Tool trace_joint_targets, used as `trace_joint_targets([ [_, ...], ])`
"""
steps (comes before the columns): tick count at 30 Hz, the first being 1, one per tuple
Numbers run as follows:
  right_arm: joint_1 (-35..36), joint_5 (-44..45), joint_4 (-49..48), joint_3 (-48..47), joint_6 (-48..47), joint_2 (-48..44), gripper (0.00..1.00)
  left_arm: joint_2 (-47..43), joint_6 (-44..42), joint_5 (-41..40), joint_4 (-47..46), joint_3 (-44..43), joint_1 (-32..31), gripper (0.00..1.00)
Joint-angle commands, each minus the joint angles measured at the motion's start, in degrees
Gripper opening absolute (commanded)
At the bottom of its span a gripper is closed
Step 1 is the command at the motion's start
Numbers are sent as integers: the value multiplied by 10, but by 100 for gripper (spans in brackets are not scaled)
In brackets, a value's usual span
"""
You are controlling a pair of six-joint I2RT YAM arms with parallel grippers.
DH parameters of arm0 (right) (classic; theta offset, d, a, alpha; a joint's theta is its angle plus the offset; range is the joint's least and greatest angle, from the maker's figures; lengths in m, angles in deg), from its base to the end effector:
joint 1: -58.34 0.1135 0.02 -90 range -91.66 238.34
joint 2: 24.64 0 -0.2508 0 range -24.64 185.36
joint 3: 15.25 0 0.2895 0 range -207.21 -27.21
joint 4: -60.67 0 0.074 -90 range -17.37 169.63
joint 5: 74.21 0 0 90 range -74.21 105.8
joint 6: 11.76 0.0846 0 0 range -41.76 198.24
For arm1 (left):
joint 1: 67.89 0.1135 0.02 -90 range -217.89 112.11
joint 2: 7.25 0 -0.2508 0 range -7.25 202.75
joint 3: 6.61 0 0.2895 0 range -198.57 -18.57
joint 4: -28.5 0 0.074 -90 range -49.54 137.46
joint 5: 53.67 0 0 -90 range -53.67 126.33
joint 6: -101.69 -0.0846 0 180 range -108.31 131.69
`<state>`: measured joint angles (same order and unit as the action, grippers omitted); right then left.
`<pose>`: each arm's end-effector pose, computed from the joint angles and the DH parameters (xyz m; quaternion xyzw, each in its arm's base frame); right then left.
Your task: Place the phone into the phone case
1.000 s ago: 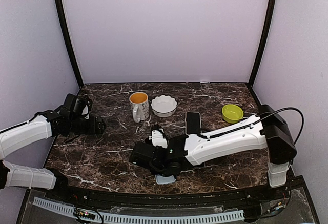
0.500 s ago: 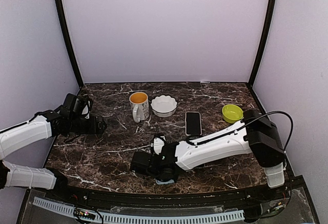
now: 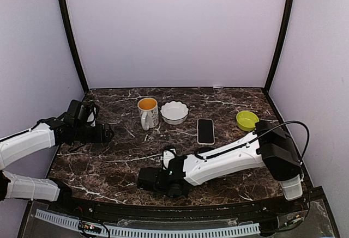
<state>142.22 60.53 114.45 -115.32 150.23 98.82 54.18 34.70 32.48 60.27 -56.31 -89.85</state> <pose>0.1076 0.4448 0.0771 -0.0529 0.9184 0.0220 0.3914 0.2789 -0.1063 0.1659 -0.0217 0.9181 -0.1224 0.3763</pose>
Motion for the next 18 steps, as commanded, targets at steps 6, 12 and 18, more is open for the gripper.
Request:
trace_joint_targets([
  [6,8,18,-27,42,-12,-27,0,-11,-9,10,-7,10,4,90],
  [12,1,23,-55,46,-44,-21,0,-12,-9,9,-8,10,4,90],
  [18,-4,24,-99,49,-120,-21,0,-11,-10,7,-7,10,4,90],
])
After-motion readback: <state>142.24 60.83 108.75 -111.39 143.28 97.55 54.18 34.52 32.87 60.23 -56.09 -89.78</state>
